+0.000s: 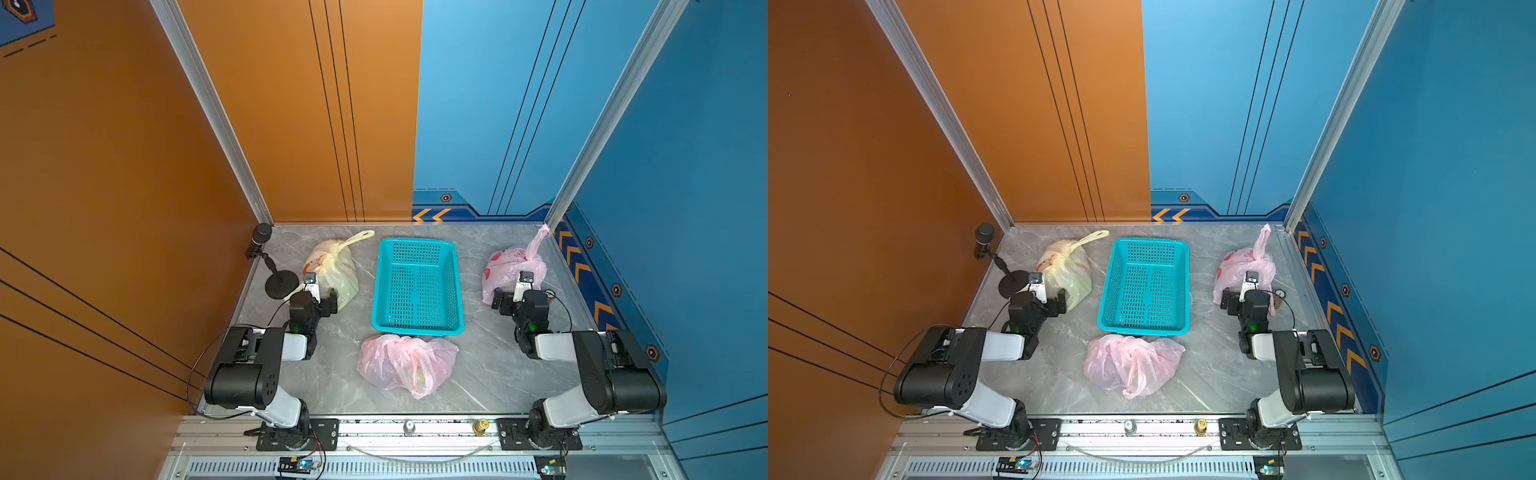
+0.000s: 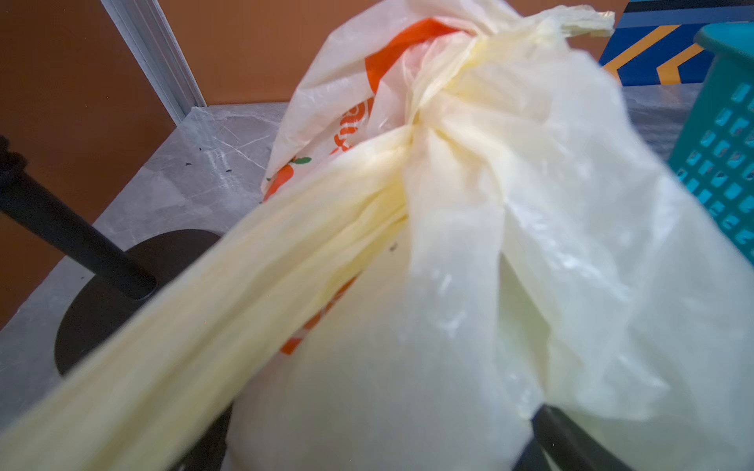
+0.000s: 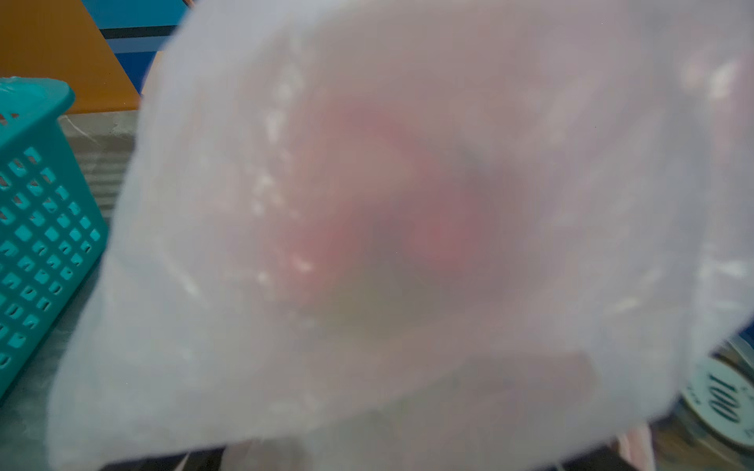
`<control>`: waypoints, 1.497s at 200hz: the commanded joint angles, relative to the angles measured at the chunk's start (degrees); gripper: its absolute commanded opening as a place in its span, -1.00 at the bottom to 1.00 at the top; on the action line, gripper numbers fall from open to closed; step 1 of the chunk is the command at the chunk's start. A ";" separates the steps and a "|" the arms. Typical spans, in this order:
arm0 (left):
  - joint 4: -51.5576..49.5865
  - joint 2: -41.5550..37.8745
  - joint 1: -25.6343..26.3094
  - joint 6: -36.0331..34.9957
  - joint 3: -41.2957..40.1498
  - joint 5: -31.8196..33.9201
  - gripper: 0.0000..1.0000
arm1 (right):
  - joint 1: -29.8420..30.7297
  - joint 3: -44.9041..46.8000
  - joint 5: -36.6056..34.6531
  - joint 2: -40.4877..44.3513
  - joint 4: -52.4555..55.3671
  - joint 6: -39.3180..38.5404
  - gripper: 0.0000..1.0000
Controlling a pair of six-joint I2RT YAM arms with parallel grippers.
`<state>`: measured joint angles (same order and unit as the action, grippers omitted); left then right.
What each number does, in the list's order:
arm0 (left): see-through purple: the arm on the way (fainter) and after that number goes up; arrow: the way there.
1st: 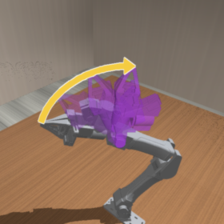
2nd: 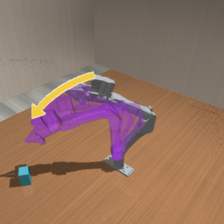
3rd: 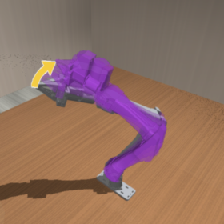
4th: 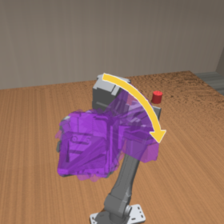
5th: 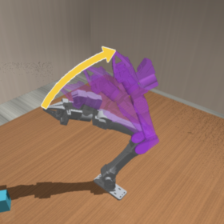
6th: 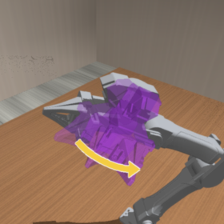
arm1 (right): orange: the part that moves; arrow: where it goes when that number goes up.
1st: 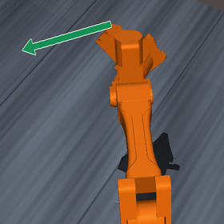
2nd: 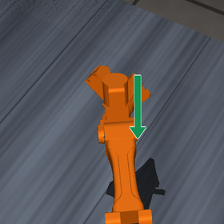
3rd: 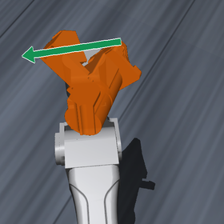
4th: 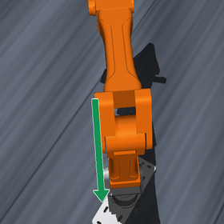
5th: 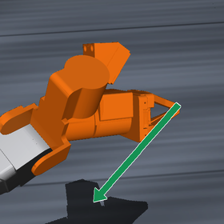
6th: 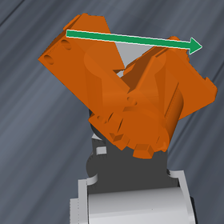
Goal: Untie the knot of a plastic bag & take out the apple
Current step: Adjust the basket at the center of the board.
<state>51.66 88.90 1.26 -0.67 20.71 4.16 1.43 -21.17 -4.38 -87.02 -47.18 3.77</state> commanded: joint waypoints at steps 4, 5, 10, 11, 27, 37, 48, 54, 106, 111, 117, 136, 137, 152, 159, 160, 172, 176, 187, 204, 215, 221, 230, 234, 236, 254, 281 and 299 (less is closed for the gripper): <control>0.56 0.65 0.24 -0.62 1.27 1.02 0.95 | -0.29 -1.05 -0.72 -0.69 -1.60 -0.88 0.99; 0.55 0.61 0.24 -0.59 1.22 1.02 0.95 | -0.29 -1.01 -0.76 -0.65 -1.60 -0.87 0.99; 0.59 0.61 0.32 -0.52 1.21 1.02 0.95 | -0.29 -1.07 -0.78 -0.69 -1.60 -0.89 0.99; 0.57 0.59 0.32 -0.54 1.24 1.02 0.95 | -0.29 -1.02 -0.75 -0.69 -1.56 -0.88 0.99; 0.57 0.57 0.33 -0.61 1.25 1.02 0.95 | -0.29 -1.07 -0.78 -0.69 -1.58 -0.93 0.99; 0.57 0.57 0.33 -0.57 1.25 1.02 0.95 | -0.29 -1.12 -0.77 -0.69 -1.61 -0.88 0.99; 0.62 0.59 0.33 -0.59 1.26 1.02 0.95 | -0.29 -1.06 -0.72 -0.68 -1.60 -0.91 0.99; 0.55 0.57 0.33 -0.59 1.24 1.02 0.95 | -0.29 -1.12 -0.73 -0.69 -1.60 -0.91 0.99; 0.55 0.61 0.34 -0.55 1.21 1.02 0.95 | -0.29 -0.97 -0.72 -0.69 -1.61 -0.87 0.99; 0.55 0.63 0.33 -0.56 1.19 1.02 0.95 | -0.29 -1.10 -0.72 -0.69 -1.60 -0.91 0.99; 0.55 0.57 0.33 -0.56 1.19 1.02 0.95 | -0.29 -1.07 -0.77 -0.69 -1.60 -0.87 0.99; 0.55 0.57 0.33 -0.61 1.26 1.02 0.95 | -0.29 -1.07 -0.75 -0.69 -1.58 -0.87 0.99; 0.55 0.57 0.33 -0.54 1.22 1.02 0.95 | -0.29 -1.07 -0.73 -0.65 -1.59 -0.87 0.99; 0.60 0.57 0.33 -0.55 1.26 1.02 0.95 | -0.29 -1.07 -0.73 -0.69 -1.57 -0.87 0.99; 0.55 0.57 0.34 -0.54 1.25 1.02 0.95 | -0.29 -1.07 -0.72 -0.69 -1.56 -0.92 0.99; 0.55 0.57 0.33 -0.51 1.25 1.02 0.95 | -0.29 -1.07 -0.72 -0.69 -1.58 -0.94 0.99; 0.55 0.57 0.33 -0.56 1.25 1.02 0.95 | -0.29 -1.07 -0.79 -0.69 -1.57 -0.88 0.99; 0.55 0.61 0.33 -0.54 1.26 1.02 0.95 | -0.29 -1.07 -0.77 -0.69 -1.58 -0.91 0.99; 0.56 0.59 0.35 -0.48 1.25 1.02 0.95 | -0.33 -1.20 -0.80 -0.69 -1.58 -0.93 0.99; 0.57 0.61 0.24 -0.49 1.26 1.07 0.95 | -0.29 -1.16 -0.66 -0.69 -1.58 -0.91 0.99; 0.55 0.57 0.24 -0.49 1.26 0.99 0.95 | -0.29 -1.09 -0.63 -0.69 -1.59 -0.89 0.99; 0.55 0.57 0.24 -0.50 1.24 0.94 0.95 | -0.29 -1.06 -0.70 -0.69 -1.55 -0.88 0.99; 0.57 0.57 0.24 -0.53 1.26 0.89 0.95 | -0.29 -1.07 -0.68 -0.65 -1.60 -0.88 0.99; 0.60 0.57 0.24 -0.49 1.21 0.93 0.95 | -0.29 -1.05 -0.64 -0.69 -1.57 -0.87 0.99; 0.56 0.61 0.24 -0.50 1.18 0.93 0.95 | -0.29 -1.06 -0.63 -0.69 -1.55 -0.87 0.99; 0.59 0.65 0.24 -0.48 1.31 0.85 0.95 | -0.33 -1.17 -0.64 -0.69 -1.51 -0.87 0.99; 0.57 0.59 -0.26 -0.28 1.32 0.11 0.95 | -0.64 -1.11 -0.19 -0.65 -1.56 -0.64 0.99; 0.36 0.06 -0.38 0.50 1.40 1.67 0.78 | -1.17 -0.98 0.87 -0.69 -1.65 -0.34 0.77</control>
<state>51.66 88.90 1.15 -0.69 20.71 4.12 1.26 -21.17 -4.27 -87.02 -47.18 3.75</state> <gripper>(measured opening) 0.920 0.936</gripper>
